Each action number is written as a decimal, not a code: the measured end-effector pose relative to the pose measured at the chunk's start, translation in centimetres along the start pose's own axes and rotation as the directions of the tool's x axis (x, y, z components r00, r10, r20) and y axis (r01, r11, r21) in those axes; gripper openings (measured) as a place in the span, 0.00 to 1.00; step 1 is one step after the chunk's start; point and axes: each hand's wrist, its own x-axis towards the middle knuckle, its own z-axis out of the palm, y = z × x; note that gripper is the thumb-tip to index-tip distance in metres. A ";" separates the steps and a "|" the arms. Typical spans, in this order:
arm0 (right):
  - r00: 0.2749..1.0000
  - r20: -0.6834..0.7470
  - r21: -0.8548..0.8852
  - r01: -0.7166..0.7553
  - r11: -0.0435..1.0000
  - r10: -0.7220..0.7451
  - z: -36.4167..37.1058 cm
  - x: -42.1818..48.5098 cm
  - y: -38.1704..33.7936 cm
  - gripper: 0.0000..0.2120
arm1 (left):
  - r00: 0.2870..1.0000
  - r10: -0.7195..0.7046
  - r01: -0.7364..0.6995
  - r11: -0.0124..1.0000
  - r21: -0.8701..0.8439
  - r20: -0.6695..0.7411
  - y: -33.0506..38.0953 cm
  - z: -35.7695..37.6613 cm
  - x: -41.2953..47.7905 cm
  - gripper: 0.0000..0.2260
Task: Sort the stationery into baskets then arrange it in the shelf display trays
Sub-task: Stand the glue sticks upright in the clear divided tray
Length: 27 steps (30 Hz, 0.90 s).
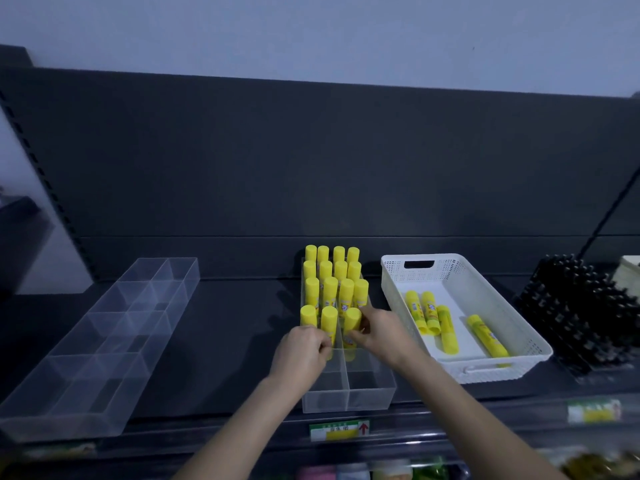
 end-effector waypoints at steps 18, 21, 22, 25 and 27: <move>0.974 -0.207 0.165 -0.058 0.985 0.092 -11.0 -4.9 12.1 0.14 | 0.960 -0.075 0.030 0.985 -0.169 -0.269 10.4 1.0 0.3 0.06; 0.980 -0.138 0.098 -0.130 0.987 0.143 -12.9 -5.1 15.6 0.11 | 0.978 -0.084 0.028 0.961 -0.274 -0.193 14.9 3.3 2.3 0.07; 0.984 -0.101 0.067 -0.140 0.988 0.146 -13.2 -4.9 16.2 0.08 | 0.984 -0.086 0.039 0.959 -0.280 -0.156 15.9 4.1 2.9 0.07; 0.989 0.030 -0.024 -0.143 0.989 0.144 -13.2 -4.3 17.2 0.13 | 0.989 -0.146 0.132 0.958 -0.256 -0.036 17.3 6.1 4.8 0.12; 0.980 0.121 -0.055 -0.154 0.986 0.160 -13.2 -3.4 17.9 0.09 | 0.982 -0.184 0.189 0.959 -0.211 0.047 18.0 7.0 6.2 0.10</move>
